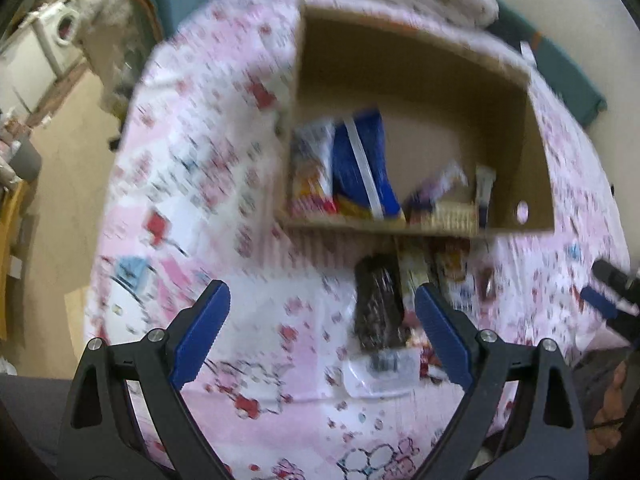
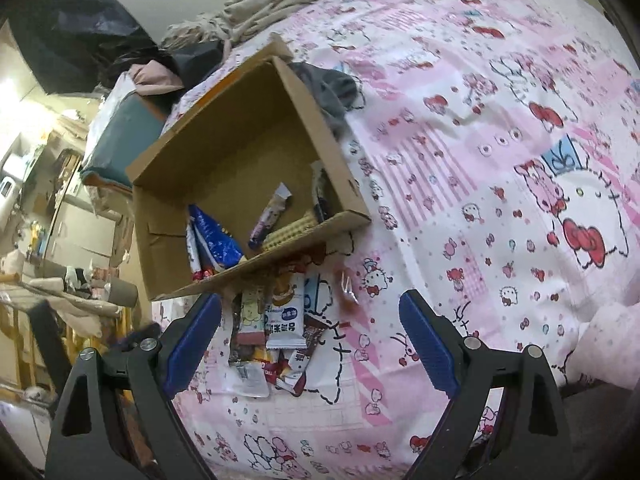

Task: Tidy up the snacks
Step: 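Move both open grippers back over the snack pile, then grasp the dark jerky packet with the left gripper while the right grasps a FOOD packet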

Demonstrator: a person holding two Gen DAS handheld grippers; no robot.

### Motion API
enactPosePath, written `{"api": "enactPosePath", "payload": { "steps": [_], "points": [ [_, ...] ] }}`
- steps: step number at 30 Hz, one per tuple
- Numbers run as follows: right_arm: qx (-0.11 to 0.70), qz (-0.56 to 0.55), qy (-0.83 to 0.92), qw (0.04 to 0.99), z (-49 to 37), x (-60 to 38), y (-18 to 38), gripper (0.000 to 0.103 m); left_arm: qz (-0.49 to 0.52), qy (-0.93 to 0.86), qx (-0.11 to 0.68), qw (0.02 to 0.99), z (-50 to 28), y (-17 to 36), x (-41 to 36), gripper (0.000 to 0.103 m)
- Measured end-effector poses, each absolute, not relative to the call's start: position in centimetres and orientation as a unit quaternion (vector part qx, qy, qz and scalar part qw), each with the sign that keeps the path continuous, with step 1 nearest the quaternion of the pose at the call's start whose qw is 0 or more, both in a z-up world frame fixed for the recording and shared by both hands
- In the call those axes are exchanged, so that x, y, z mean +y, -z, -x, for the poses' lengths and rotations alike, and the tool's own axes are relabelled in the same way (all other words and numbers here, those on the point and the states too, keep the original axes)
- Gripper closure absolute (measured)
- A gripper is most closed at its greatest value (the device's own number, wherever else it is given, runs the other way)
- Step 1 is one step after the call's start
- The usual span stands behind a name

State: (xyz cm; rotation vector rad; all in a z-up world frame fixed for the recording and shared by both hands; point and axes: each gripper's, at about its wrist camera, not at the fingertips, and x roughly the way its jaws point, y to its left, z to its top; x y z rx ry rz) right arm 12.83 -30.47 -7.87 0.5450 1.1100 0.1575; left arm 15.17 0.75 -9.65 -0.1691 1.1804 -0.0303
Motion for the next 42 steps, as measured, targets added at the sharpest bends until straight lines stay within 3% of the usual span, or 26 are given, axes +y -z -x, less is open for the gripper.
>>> {"api": "enactPosePath", "payload": {
  "steps": [8,17,19,21,22,35,42],
  "points": [
    [0.53,-0.253,-0.065,0.807,-13.3,-30.2,8.5,0.01,0.025,0.073,0.635,0.768,-15.9,16.3,-5.3,0.011],
    [0.538,-0.249,-0.057,0.804,-13.6,-30.3,9.1,0.01,0.012,0.076,0.658,0.749,-15.9,18.9,-7.4,0.01],
    [0.537,-0.249,-0.057,0.804,-13.6,-30.3,9.1,0.01,0.016,0.078,0.658,0.749,-15.8,19.0,-7.3,0.014],
    [0.536,-0.249,-0.058,0.805,-13.6,-30.2,9.0,0.01,0.005,0.071,0.657,0.751,-16.1,18.8,-6.7,0.037],
    [0.536,-0.25,-0.059,0.805,-13.6,-30.3,9.1,0.01,0.002,0.068,0.656,0.751,-16.0,18.8,-6.5,0.041],
    [0.533,-0.259,-0.073,0.802,-13.5,-29.8,8.7,0.01,0.02,0.081,0.67,0.738,-12.3,15.5,-3.9,0.045],
    [0.535,-0.275,-0.076,0.795,-13.5,-30.2,8.8,0.01,0.028,0.066,0.628,0.775,-9.7,10.7,-0.9,0.045]
  ]
}}
